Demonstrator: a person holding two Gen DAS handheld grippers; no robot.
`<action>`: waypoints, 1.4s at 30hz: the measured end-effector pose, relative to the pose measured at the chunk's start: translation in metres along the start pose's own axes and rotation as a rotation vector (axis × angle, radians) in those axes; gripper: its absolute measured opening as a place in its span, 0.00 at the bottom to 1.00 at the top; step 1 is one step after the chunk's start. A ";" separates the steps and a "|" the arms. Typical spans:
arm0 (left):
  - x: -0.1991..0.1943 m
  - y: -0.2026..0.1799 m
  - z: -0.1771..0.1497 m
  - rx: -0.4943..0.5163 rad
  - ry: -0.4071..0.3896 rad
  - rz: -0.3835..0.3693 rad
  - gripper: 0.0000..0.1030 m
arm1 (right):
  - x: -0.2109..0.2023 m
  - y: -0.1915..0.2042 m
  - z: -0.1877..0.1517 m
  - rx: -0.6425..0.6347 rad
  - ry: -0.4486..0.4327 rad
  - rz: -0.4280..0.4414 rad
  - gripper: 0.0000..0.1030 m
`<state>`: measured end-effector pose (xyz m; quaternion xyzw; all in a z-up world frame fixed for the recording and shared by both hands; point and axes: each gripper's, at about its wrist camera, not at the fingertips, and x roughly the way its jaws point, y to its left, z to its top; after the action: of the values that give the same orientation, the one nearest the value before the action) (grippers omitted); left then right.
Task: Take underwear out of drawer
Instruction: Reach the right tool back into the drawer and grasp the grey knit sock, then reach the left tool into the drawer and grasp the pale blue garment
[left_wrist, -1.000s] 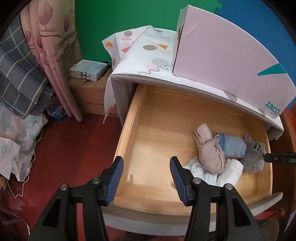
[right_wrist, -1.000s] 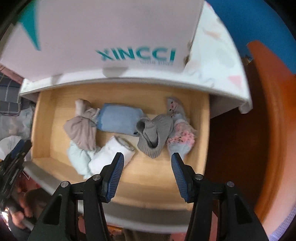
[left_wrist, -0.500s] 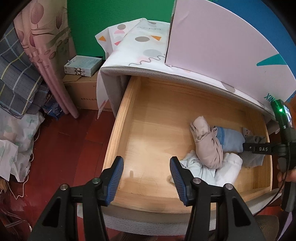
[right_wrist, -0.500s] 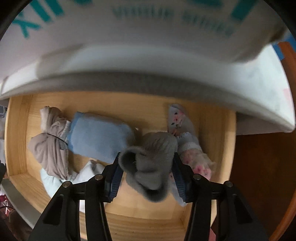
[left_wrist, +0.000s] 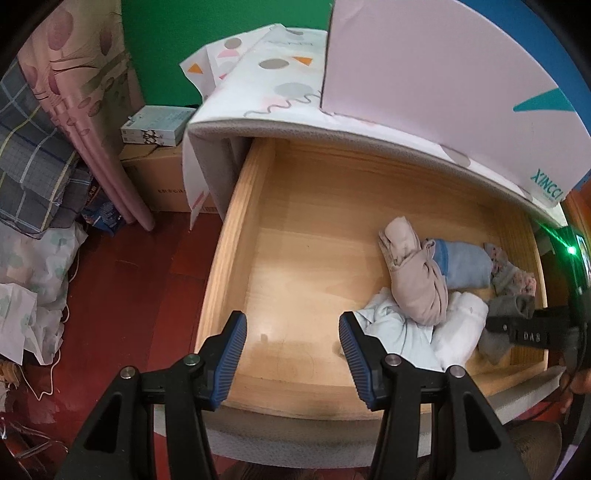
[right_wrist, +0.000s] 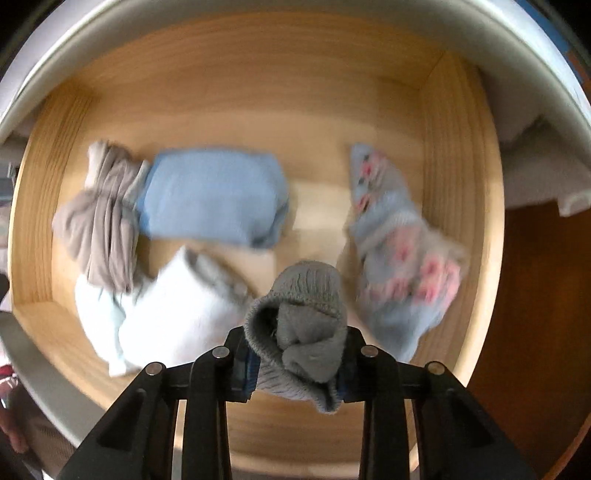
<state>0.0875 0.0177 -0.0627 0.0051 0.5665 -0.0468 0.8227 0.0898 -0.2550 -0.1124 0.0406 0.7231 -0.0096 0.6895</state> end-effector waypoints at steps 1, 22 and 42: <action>0.002 0.000 0.000 0.006 0.012 -0.007 0.52 | 0.001 0.003 -0.004 -0.004 0.010 -0.004 0.27; 0.052 -0.028 0.002 0.027 0.338 -0.180 0.52 | 0.003 -0.030 -0.048 0.090 -0.007 -0.030 0.26; 0.109 -0.068 0.018 -0.132 0.504 -0.161 0.69 | 0.007 -0.032 -0.043 0.117 0.005 0.033 0.29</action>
<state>0.1371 -0.0593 -0.1547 -0.0820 0.7537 -0.0723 0.6481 0.0443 -0.2832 -0.1186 0.0927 0.7223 -0.0401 0.6842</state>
